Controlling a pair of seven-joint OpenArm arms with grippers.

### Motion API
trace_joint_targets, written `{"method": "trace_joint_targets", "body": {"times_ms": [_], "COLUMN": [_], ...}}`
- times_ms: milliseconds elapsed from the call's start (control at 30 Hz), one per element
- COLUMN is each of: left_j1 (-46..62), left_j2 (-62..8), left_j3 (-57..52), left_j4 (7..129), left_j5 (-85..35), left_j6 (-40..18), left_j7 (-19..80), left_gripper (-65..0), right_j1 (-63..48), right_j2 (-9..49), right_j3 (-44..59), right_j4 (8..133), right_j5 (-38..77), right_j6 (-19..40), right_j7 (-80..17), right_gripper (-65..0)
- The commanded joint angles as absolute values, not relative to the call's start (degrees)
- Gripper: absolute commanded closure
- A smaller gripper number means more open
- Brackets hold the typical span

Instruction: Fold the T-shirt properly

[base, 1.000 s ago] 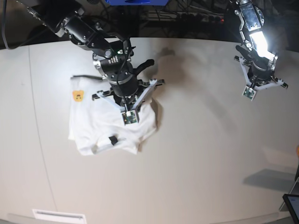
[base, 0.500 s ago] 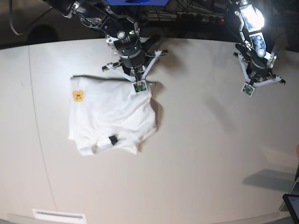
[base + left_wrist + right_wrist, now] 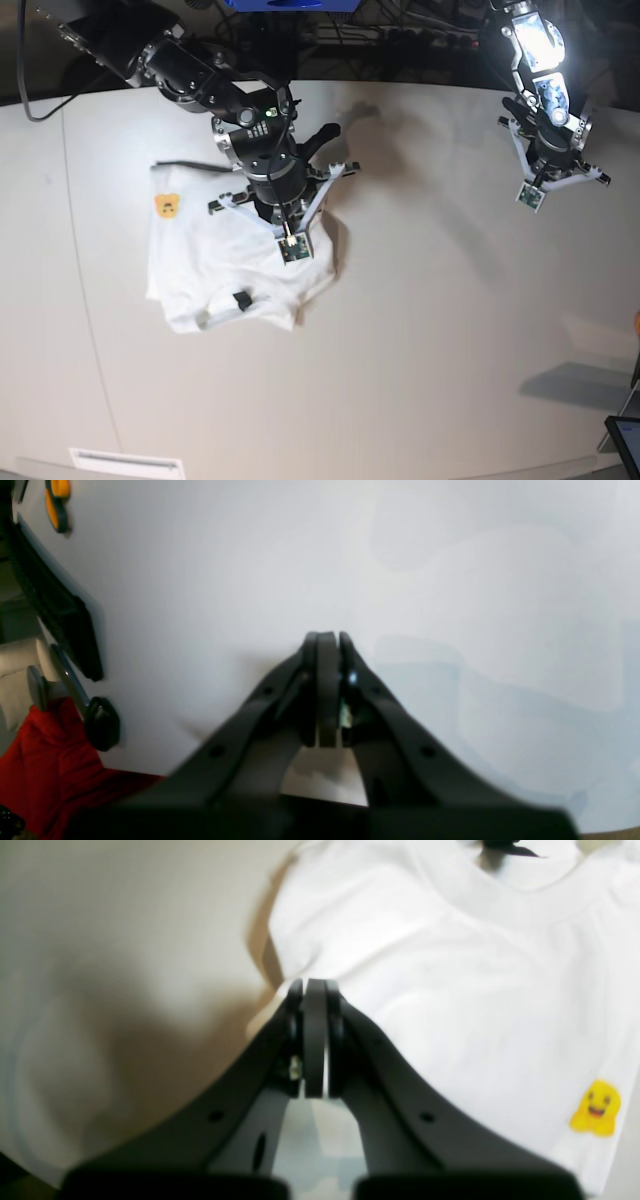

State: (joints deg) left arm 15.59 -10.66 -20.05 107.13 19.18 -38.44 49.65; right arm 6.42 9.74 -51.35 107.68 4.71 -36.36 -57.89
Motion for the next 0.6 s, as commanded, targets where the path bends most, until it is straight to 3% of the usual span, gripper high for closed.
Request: {"method": "trace_joint_targets", "body": {"times_ms": [0, 333, 567], "left_j1": [15.5, 15.3, 15.1], "left_j2": [-11.4, -11.6, -11.5], "left_j3": [-20.5, -20.7, -20.2], "left_j4": [108.1, 108.0, 108.0], "left_j5": [19.6, 19.6, 19.6], "left_j6": [-38.0, -38.0, -38.0], "left_j7": [49.1, 49.1, 49.1], "left_gripper": [0.0, 0.0, 0.0], "right_j1": [7.6, 0.7, -2.9], "right_j2": [9.5, 9.4, 9.5], "right_j3": [-51.2, -51.4, -51.6], "right_j4": [107.2, 96.7, 97.7], "right_j5": [4.4, 4.4, 4.1], "right_j6": [-36.4, -36.4, -36.5], "right_j7": [-56.1, -46.7, -46.1], "right_gripper": [-0.1, -0.1, -0.1]}}
